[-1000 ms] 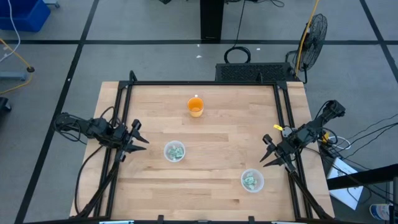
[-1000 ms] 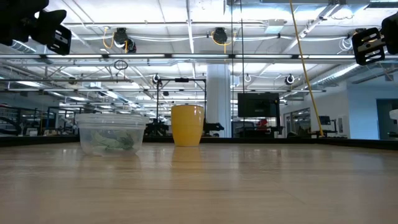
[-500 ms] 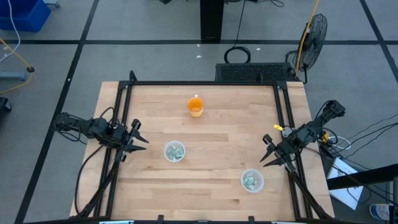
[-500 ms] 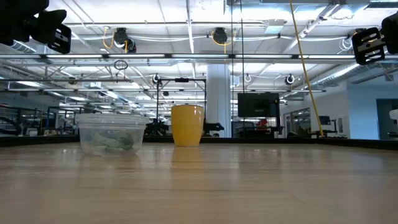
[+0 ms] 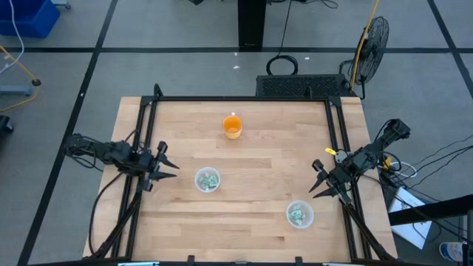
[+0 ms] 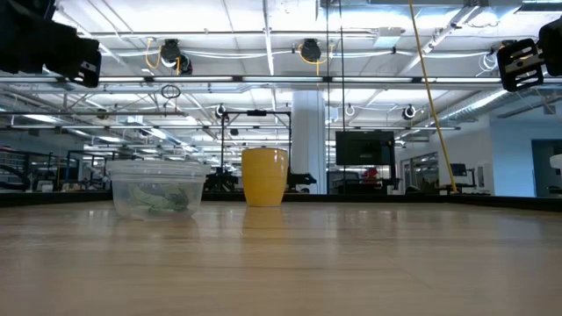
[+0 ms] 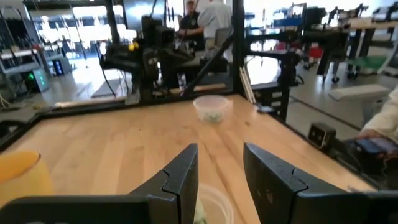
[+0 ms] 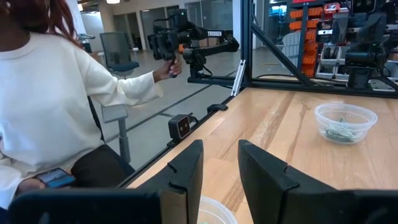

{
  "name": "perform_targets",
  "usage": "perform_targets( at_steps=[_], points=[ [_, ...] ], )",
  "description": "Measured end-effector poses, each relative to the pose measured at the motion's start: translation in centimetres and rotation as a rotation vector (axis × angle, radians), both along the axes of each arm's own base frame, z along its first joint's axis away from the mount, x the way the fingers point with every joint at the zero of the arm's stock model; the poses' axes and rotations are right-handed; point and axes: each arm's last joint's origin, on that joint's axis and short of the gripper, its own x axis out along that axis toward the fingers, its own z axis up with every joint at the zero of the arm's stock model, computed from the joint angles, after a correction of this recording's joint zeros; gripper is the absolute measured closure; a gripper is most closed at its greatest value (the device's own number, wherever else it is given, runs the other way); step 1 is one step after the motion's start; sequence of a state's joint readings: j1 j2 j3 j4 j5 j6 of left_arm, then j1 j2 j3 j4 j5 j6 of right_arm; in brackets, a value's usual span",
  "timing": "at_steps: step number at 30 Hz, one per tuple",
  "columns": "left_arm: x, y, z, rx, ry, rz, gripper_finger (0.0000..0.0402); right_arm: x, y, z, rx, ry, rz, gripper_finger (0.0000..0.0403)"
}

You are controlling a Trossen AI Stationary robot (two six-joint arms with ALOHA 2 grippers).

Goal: Pick and place Stevia / Truvia into bins
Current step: Return to Home Position

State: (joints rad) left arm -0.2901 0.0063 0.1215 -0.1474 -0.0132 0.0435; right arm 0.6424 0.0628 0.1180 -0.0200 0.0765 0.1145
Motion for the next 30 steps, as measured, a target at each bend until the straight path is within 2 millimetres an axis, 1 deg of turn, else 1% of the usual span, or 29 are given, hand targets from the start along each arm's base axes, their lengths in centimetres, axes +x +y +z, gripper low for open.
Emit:
perform_targets(
  at_steps=[3,30],
  points=[
    [-0.01,0.0,-0.26,0.005,0.027,0.0,0.027,0.0,0.0,0.0,0.0,0.0,0.0,0.0308],
    [0.0,0.01,-0.2,-0.019,0.027,0.003,0.027,0.0,0.0,0.0,0.0,0.0,0.0,0.0307]
  ],
)
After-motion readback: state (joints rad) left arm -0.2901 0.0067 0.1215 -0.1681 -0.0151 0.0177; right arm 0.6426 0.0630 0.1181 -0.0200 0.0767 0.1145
